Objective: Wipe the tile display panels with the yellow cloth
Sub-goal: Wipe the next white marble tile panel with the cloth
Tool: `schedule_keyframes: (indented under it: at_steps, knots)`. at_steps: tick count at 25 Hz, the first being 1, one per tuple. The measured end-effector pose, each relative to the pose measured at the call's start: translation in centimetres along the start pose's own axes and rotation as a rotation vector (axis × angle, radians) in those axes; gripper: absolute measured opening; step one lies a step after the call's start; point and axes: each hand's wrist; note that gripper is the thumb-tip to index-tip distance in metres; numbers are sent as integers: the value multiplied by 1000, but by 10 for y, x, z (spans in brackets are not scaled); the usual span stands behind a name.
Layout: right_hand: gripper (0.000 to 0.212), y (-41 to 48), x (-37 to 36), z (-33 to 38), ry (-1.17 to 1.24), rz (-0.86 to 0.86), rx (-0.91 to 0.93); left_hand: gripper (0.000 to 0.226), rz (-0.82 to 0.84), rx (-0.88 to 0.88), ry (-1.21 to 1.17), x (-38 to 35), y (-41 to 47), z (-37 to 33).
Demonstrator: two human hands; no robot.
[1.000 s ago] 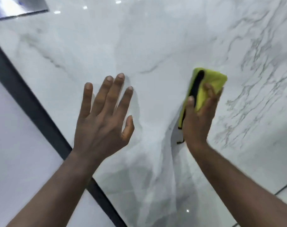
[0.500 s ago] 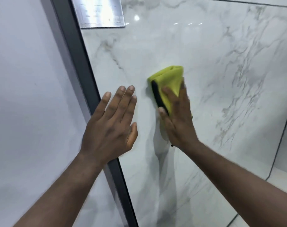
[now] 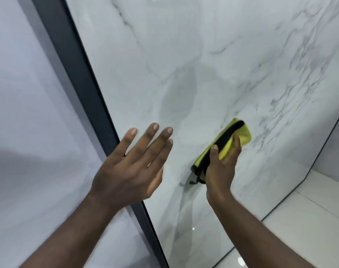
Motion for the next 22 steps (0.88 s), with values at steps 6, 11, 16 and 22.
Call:
schedule_keyframes:
  at_steps: [6,11,16,22]
  knots:
    - [61,4,9,-14,183,-59,-191,74,-35,30,42,0,-1,-10]
    - [60,0,13,-41,133,-55,-200,78,-14,9,109,-2,-6,-13]
    - [65,-5,10,-33,113,20,35,76,30,21,61,0,-3,-12]
    - [66,-14,-16,22,5,124,403,67,7,175,-114,23,-2,20]
Point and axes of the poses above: each hand's wrist, its own y-axis towards the middle knuckle, its own x-axis out of the back of the hand, z = x × y, and after that the axes turned 1 degree about -z, right-handed
